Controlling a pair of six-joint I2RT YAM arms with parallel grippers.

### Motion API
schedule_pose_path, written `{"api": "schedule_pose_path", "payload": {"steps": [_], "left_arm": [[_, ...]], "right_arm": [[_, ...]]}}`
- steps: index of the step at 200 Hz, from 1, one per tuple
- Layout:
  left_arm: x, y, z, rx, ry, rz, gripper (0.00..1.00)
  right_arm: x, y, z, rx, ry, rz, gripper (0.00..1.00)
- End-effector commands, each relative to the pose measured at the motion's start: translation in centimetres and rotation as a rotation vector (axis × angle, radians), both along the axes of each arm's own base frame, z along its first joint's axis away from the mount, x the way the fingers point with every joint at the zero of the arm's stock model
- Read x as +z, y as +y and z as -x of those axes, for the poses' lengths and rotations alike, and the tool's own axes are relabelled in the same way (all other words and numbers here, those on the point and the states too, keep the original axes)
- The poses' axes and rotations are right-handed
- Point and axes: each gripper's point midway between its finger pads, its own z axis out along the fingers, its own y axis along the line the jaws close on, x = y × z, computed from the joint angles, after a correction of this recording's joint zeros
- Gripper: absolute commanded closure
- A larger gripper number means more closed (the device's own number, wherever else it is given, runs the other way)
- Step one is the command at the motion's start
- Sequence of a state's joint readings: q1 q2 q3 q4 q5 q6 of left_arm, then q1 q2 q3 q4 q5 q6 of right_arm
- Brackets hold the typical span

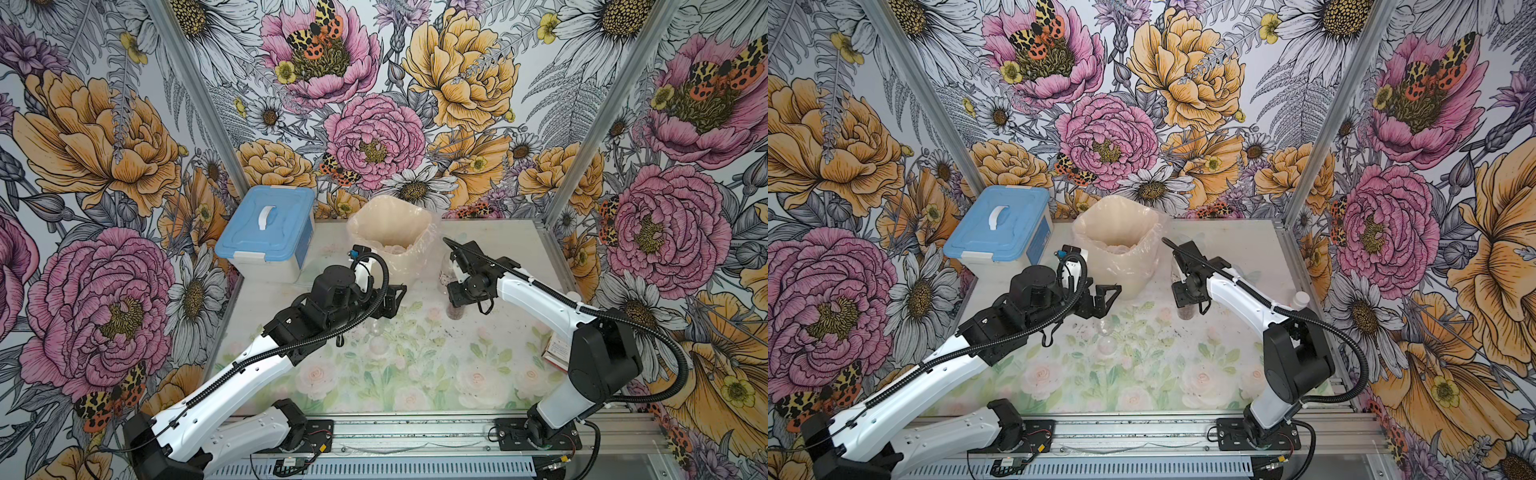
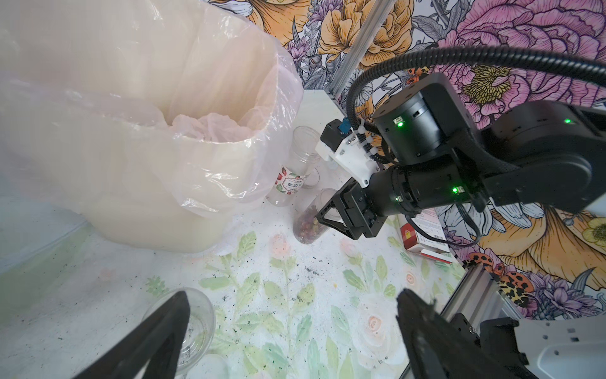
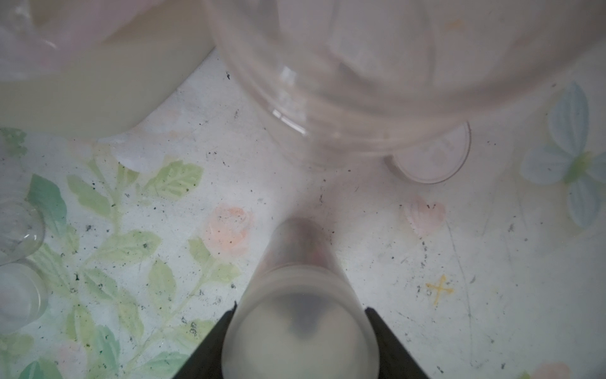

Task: Empty the moldy dried flower tea in the jars
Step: Pick up the jar from the center of the board.

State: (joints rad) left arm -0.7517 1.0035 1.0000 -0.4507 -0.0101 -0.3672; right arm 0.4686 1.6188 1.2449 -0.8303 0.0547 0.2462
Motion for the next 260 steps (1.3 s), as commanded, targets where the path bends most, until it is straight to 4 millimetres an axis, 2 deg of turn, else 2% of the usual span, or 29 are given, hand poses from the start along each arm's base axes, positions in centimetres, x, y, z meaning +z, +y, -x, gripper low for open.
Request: {"api": "schedule_pose_path", "payload": {"steps": [1,28,55,102,137,182,225,260], "left_arm": [[-0.3,0.2,-0.4,0.019,-0.011,-0.005,0.01],[-0.3,0.3,-0.4,0.021,-0.014,-0.006,0.01],[0.0,0.3,-0.4,0.018,-0.022,-0.005,0.01],[1.4,-0.4,0.3,-0.058,-0.079,-0.014,0.01],[1.3,-2.1,1.2,-0.176,-0.119,-0.065,0.01],[-0.9,-5.6,2.5,-0.349,-0.213,-0.214,0.01],[-1.9,-6.6,2.4,-0.419,-0.312,-0.303,0.01],[-2.3,-6.5,2.7,-0.459,-0.398,-0.326,0.01]], "right_arm": [[0.6,0.1,-0.5,0.002,-0.026,0.014,0.49],[1.4,0.1,-0.3,0.008,-0.043,0.005,0.57],[3.2,0.9,0.0,0.036,-0.074,-0.054,0.63],[9.3,3.5,2.1,0.143,-0.144,-0.274,0.72],[13.6,5.5,4.2,0.222,-0.163,-0.450,0.76],[17.3,7.5,6.0,0.302,-0.142,-0.623,0.78],[19.3,8.3,7.4,0.356,-0.128,-0.708,0.78],[20.3,8.7,8.0,0.372,-0.120,-0.750,0.78]]}}
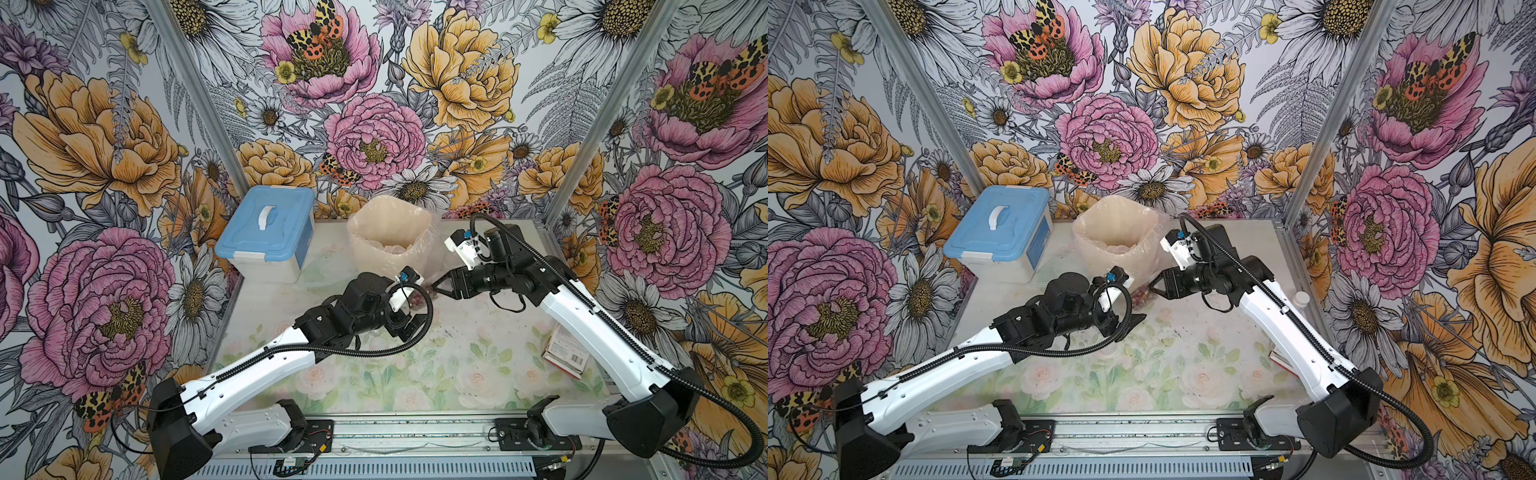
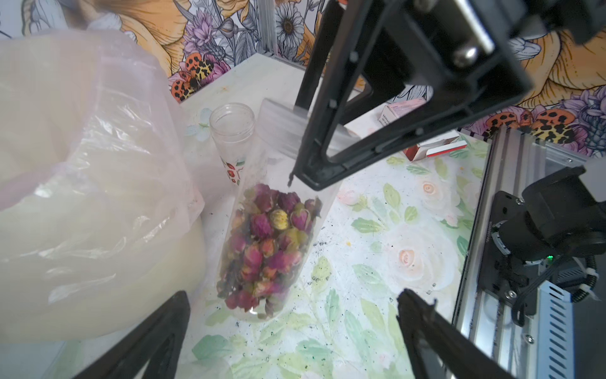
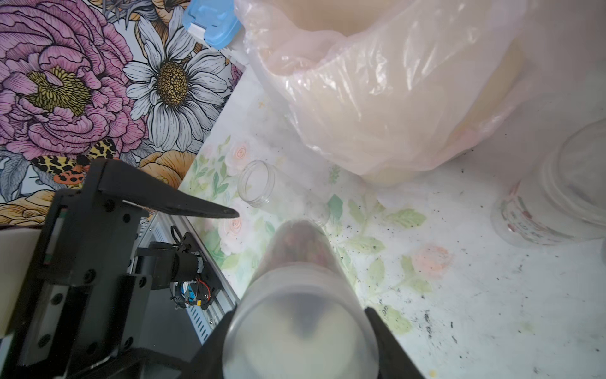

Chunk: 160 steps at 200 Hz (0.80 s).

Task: Empty the moldy dried flower tea in the jars
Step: Pick up the jar from the center of the board.

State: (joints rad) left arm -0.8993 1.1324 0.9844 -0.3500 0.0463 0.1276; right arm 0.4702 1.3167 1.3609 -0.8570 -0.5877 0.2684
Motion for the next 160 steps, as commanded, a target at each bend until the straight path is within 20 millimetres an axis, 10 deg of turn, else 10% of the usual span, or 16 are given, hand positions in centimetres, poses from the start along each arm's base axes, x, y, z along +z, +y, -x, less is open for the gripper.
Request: {"api": "schedule_pose_path", "payload": {"steps": [1,160], "left_arm": [[0.6,0.0,0.2,-0.055,-0.111,-0.002,0.01],[-1.0,0.6,-1.2,-0.079,-0.144,0.055,0.08]], "right_arm": [[3.6,0.5,1.0,0.036,-0.040,-0.091,0.78],[4.5,2.1,2.2,0.108,0.028,-0.161,0.78]]}}
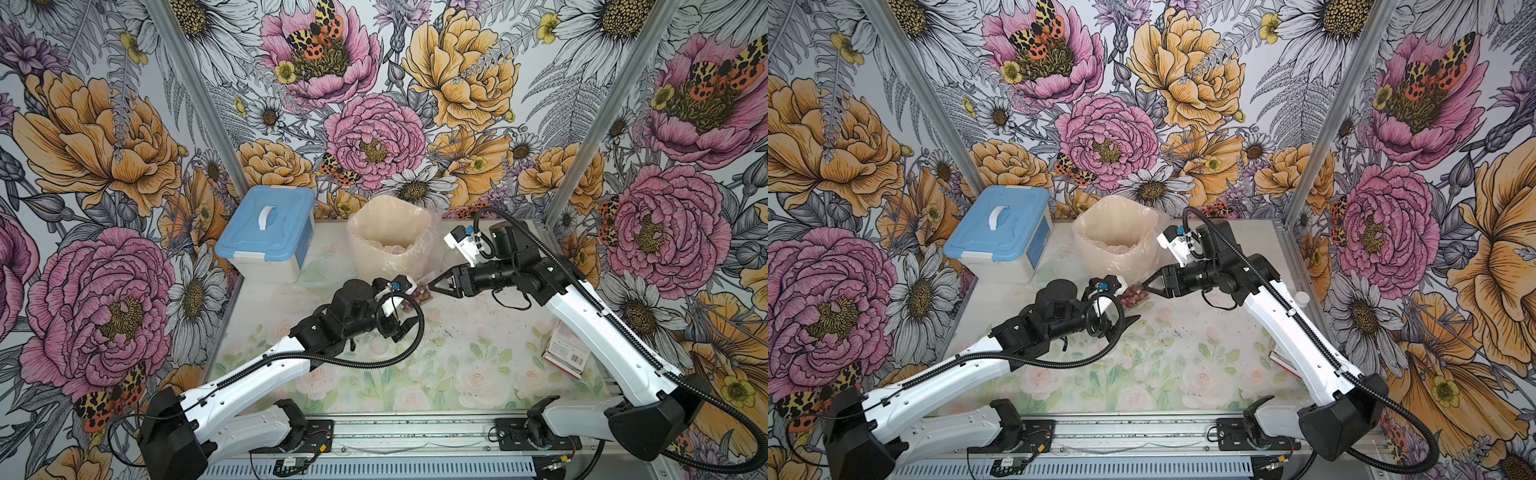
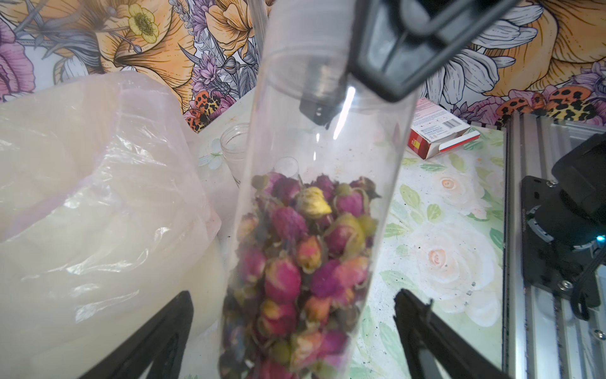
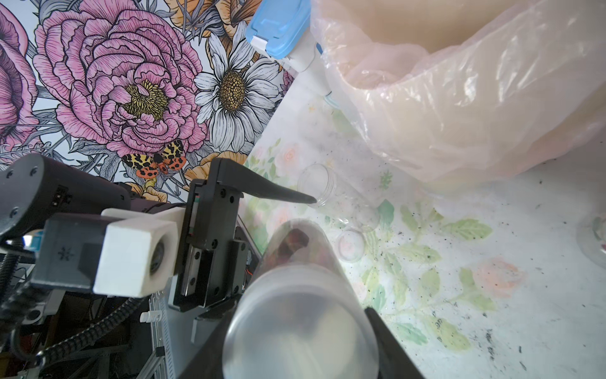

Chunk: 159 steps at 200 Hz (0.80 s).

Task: Empty the moldy dried flower tea in the jars
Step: Pick up the jar from the center of the board.

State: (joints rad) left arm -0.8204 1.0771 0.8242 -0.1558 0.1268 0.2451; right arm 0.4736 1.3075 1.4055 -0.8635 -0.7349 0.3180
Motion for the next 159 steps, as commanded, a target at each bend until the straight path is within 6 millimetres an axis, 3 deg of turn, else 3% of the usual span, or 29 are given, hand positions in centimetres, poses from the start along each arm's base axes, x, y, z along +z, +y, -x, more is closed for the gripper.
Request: {"api": "schedule_pose_path", "payload": {"steps": [1,66,159], "left_arm": [[0.3,-0.6,-0.1,-0.035,-0.027,0.025,0.08],[-0.6,-1.6,-0.3,-0.076,-0.006,0.002,0.17],[-0.1,-1.7,-0.5,-0.078,-0.035,0.024,0.46]], "right_arm": [[1.5,0.7,0.3,0.027,-0.019,-0.038,0.78],[1.1,1.2,0.4,0.041,-0.005,-0.034,0.78],[0.0,1.4,0.0,0.042,0.022,-0.017,0.78]]}}
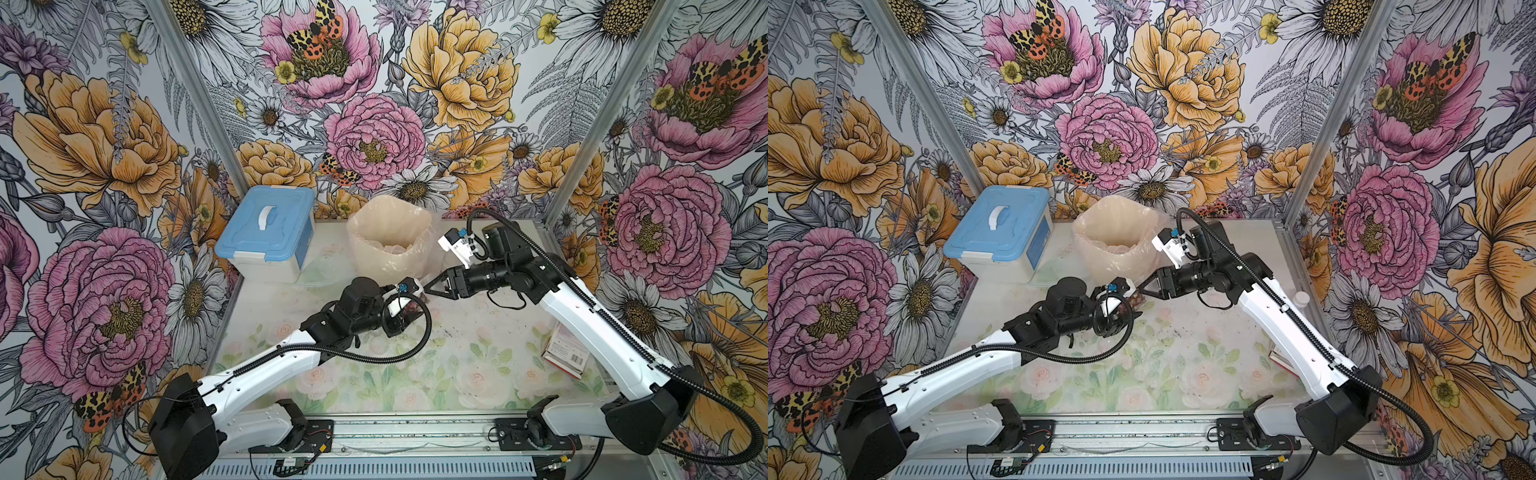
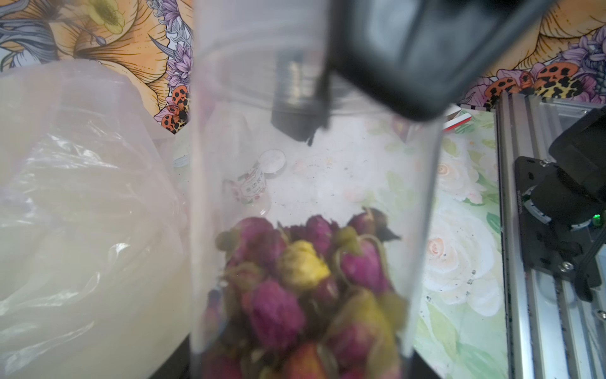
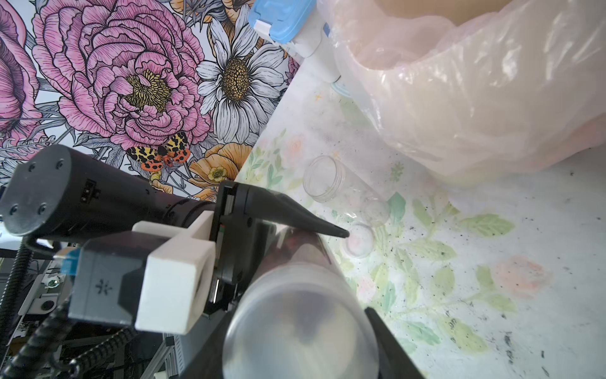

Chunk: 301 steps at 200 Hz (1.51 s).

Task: Empty the moldy dried flower tea in the jars
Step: Pick up the jar from the center of the board, then unscrew the lid from the jar.

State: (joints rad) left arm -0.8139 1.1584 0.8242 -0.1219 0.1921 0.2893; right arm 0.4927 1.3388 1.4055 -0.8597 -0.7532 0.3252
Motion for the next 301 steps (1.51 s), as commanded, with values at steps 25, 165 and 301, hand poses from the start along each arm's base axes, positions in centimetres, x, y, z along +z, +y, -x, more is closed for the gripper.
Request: {"api": "schedule_pose_path", "payload": {"steps": [25,165,301], "left_arm": [[2.1,-0.1,-0.2,-0.005,-0.060,0.069,0.53],[1.0,1.8,-0.9,0.077,-0.171,-0.053,0.67],[-0.2,2.2,-1.0,0.095,-0.210,-0.151,0.68]], "right_arm": [[0.6,0.6,-0.2,0.012,-0.011,-0.015,0.78],[2.3,-0.2,-0.7,-0.033,-0.019,-0.036,0.11],[-0.3,0.3,-1.0,-0.027,0.075,0.004,0.40]]}}
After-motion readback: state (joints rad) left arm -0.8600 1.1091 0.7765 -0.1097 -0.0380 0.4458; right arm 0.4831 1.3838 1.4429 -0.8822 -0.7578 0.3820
